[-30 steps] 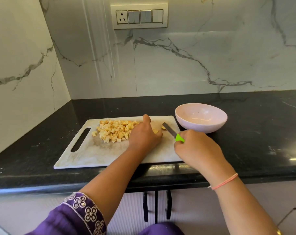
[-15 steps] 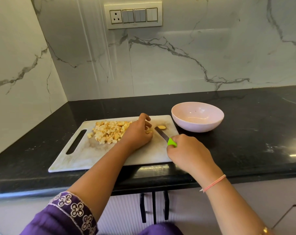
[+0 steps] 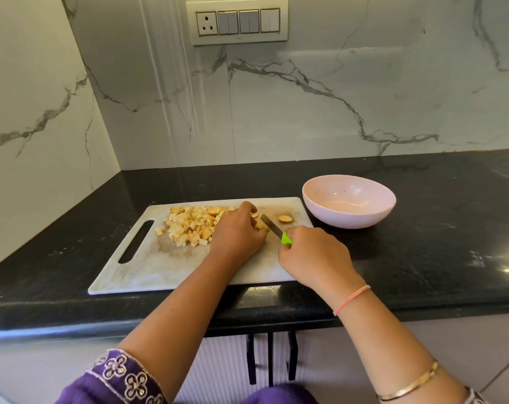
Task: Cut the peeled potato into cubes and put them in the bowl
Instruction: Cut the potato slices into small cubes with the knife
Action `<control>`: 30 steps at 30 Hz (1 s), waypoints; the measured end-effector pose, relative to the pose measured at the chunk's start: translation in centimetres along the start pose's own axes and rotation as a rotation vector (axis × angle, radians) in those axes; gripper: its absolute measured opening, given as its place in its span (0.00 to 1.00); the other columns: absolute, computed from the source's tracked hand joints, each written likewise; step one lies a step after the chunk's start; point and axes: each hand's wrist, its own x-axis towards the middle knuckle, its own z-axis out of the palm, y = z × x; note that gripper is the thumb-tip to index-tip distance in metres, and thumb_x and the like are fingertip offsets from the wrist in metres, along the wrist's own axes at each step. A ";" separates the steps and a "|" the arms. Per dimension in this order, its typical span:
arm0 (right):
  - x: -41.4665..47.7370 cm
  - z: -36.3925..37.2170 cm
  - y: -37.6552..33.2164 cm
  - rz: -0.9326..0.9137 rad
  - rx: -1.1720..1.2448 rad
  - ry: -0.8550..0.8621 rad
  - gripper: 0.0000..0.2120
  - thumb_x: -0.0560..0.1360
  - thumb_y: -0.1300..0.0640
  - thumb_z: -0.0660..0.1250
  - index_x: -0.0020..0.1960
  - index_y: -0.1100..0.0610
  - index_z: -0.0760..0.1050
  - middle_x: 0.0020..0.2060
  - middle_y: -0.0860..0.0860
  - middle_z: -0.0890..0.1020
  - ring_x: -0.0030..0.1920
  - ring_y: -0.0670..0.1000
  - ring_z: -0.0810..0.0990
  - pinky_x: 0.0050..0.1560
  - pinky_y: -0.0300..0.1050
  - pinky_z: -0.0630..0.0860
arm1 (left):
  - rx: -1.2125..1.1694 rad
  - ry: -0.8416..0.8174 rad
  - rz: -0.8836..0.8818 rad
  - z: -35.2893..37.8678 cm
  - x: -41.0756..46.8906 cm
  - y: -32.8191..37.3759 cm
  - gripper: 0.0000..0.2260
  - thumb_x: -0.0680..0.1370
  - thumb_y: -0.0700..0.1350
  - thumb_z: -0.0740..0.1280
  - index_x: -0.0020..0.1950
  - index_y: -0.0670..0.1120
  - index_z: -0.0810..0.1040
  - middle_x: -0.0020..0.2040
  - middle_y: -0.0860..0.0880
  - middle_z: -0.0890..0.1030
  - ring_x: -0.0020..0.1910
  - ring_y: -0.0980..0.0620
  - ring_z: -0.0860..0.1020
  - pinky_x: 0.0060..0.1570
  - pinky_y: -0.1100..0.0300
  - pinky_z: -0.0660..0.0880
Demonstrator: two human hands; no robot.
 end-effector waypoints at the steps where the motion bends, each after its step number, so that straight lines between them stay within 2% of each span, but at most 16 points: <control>1: 0.1 0.0 0.0 -0.002 -0.007 -0.006 0.14 0.79 0.50 0.56 0.59 0.53 0.75 0.48 0.52 0.79 0.49 0.54 0.77 0.45 0.45 0.73 | -0.008 -0.002 0.001 0.0 0.0 0.0 0.18 0.75 0.48 0.67 0.64 0.47 0.71 0.50 0.52 0.80 0.50 0.53 0.76 0.41 0.63 0.67; 6: 0.4 0.0 -0.2 -0.010 -0.046 -0.026 0.16 0.78 0.51 0.57 0.63 0.52 0.74 0.52 0.52 0.79 0.51 0.55 0.77 0.45 0.45 0.71 | -0.052 -0.009 -0.024 -0.2 -0.1 -0.1 0.15 0.75 0.45 0.67 0.61 0.47 0.71 0.47 0.52 0.80 0.45 0.55 0.76 0.37 0.65 0.67; 11: 0.6 0.0 0.1 -0.030 -0.067 0.013 0.16 0.78 0.51 0.57 0.64 0.51 0.73 0.51 0.52 0.79 0.50 0.56 0.77 0.44 0.45 0.71 | -0.060 0.001 -0.028 -0.1 -0.1 -0.2 0.13 0.76 0.43 0.67 0.59 0.47 0.71 0.46 0.51 0.81 0.42 0.56 0.76 0.31 0.69 0.65; 15: 0.8 0.2 0.2 -0.057 -0.074 0.003 0.16 0.77 0.52 0.57 0.62 0.50 0.74 0.49 0.52 0.79 0.49 0.55 0.77 0.41 0.44 0.67 | -0.056 0.003 -0.026 -0.1 -0.1 -0.3 0.13 0.75 0.44 0.67 0.59 0.47 0.72 0.46 0.51 0.81 0.44 0.54 0.77 0.37 0.64 0.72; 18: 0.7 0.3 0.5 -0.072 -0.077 -0.001 0.16 0.78 0.51 0.56 0.63 0.50 0.74 0.50 0.52 0.79 0.49 0.55 0.77 0.42 0.44 0.68 | -0.051 -0.009 -0.026 -0.2 -0.2 -0.1 0.13 0.75 0.45 0.67 0.58 0.47 0.72 0.45 0.52 0.81 0.45 0.53 0.77 0.42 0.59 0.75; 22: 0.3 0.6 0.8 -0.093 -0.096 0.004 0.16 0.79 0.51 0.56 0.65 0.52 0.72 0.52 0.52 0.79 0.50 0.54 0.78 0.45 0.46 0.72 | -0.054 -0.013 -0.041 -0.1 -0.1 0.1 0.12 0.76 0.45 0.67 0.57 0.48 0.71 0.45 0.52 0.80 0.44 0.54 0.77 0.37 0.64 0.71; 30: -0.1 -0.3 0.8 -0.130 -0.205 -0.008 0.16 0.79 0.52 0.56 0.65 0.52 0.72 0.48 0.51 0.78 0.48 0.53 0.78 0.41 0.44 0.70 | -0.067 -0.023 -0.077 -0.1 -0.1 0.0 0.11 0.76 0.45 0.68 0.55 0.48 0.70 0.45 0.52 0.80 0.41 0.56 0.76 0.32 0.69 0.68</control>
